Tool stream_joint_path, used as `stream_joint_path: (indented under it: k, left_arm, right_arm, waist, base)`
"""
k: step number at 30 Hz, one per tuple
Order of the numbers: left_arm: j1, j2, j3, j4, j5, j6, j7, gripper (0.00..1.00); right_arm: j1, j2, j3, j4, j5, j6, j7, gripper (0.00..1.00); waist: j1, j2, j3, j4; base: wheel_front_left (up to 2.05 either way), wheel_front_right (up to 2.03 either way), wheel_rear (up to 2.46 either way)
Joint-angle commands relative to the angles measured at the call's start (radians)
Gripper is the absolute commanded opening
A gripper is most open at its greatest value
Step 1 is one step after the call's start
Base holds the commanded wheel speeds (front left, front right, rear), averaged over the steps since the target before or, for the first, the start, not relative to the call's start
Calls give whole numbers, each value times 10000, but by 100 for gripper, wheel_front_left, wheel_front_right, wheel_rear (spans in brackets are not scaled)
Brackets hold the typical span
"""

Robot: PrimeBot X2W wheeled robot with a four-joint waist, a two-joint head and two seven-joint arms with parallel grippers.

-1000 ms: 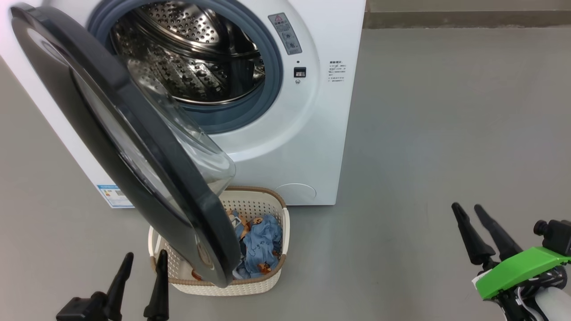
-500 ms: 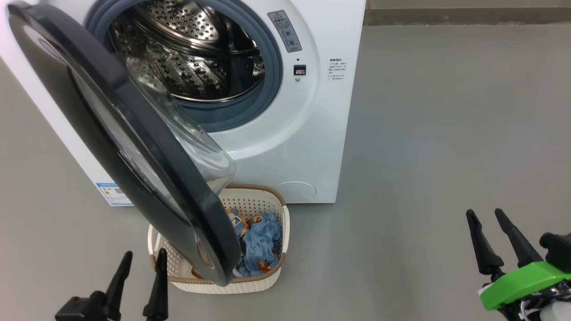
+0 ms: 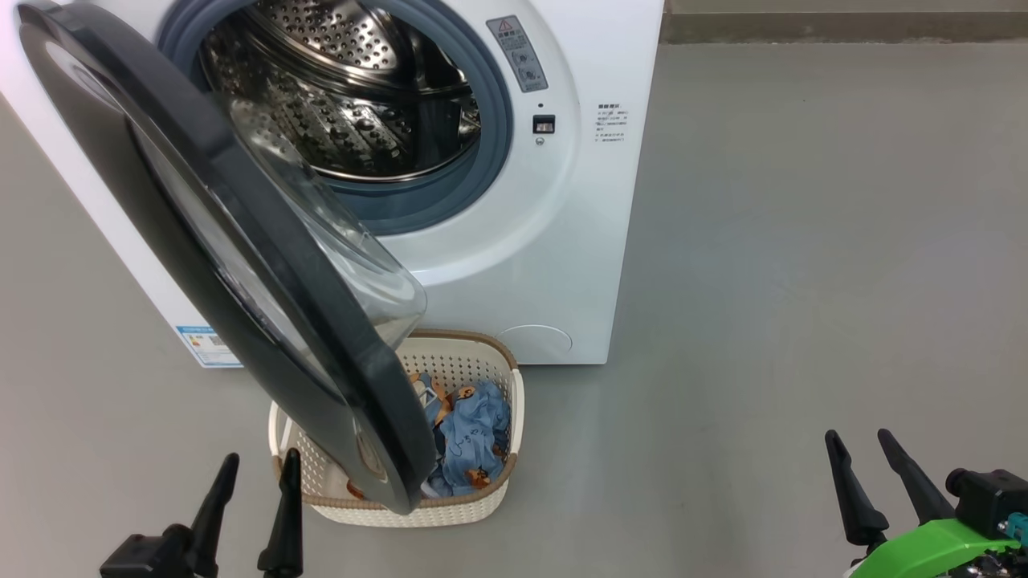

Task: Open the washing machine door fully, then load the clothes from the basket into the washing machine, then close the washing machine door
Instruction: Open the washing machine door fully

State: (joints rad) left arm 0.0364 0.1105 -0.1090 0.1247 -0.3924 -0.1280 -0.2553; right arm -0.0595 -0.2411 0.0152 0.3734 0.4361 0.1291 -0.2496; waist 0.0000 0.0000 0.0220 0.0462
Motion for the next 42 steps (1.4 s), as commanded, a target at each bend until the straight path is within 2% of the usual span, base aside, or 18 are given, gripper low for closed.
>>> stream_joint_path:
  k: [1,4,5,6,7,13,19,24,27,31,36,42]
  left_arm:
    - [-376,147,328,-190,44,-27,-65,100]
    - [-411,139,315,-153,23,-27,-65,100]
    - [-427,124,329,-138,7,-27,-65,74]
    - [-475,83,388,-133,-23,-27,-65,21]
    - [-507,45,434,-161,-79,-27,-65,0]
    - [-735,17,760,-951,48,-27,-65,0]
    - [-981,-175,1139,-2919,424,-27,-65,0]
    - [-1070,-368,420,-4593,620,-27,-65,0]
    - [-1099,-421,-370,-4967,669,-27,-65,0]
    - [-1220,-457,-1250,-4838,498,-27,-65,0]
    - [-1526,-485,-2557,-3748,119,-27,-65,0]
    - [-1833,-529,-3011,-2044,-341,-27,-65,0]
  right_arm:
    - [1,-99,179,-136,-10,16,-122,100]
    - [23,-116,226,-55,43,16,-122,100]
    - [23,-118,234,-38,55,16,-122,100]
    - [25,-132,225,-19,72,16,-122,100]
    - [26,-136,214,-17,74,16,-122,100]
    - [48,-114,142,-17,44,16,-122,100]
    - [151,-110,38,-102,14,16,-122,100]
    - [205,-96,-21,-175,-27,16,-122,100]
    - [163,-121,65,-149,-35,16,-122,100]
    - [93,-145,101,-139,-31,16,-122,100]
    - [-24,-137,131,-153,-38,16,-122,100]
    - [-130,-158,212,-164,-56,16,-122,100]
  waist:
    - [0,0,-7,1]
    - [0,0,-5,22]
    - [0,0,-4,33]
    - [0,0,-6,58]
    - [0,0,-8,70]
    - [0,0,-52,129]
    - [0,0,-93,184]
    - [0,0,-54,175]
    - [0,0,10,143]
    - [0,0,60,125]
    - [0,0,127,45]
    - [0,0,180,-57]
  base:
    - [0,0,0]
    - [0,0,0]
    - [0,0,0]
    - [0,0,0]
    - [0,0,0]
    - [0,0,0]
    - [0,0,0]
    - [0,0,0]
    - [0,0,0]
    - [0,0,0]
    - [0,0,0]
    - [0,0,0]
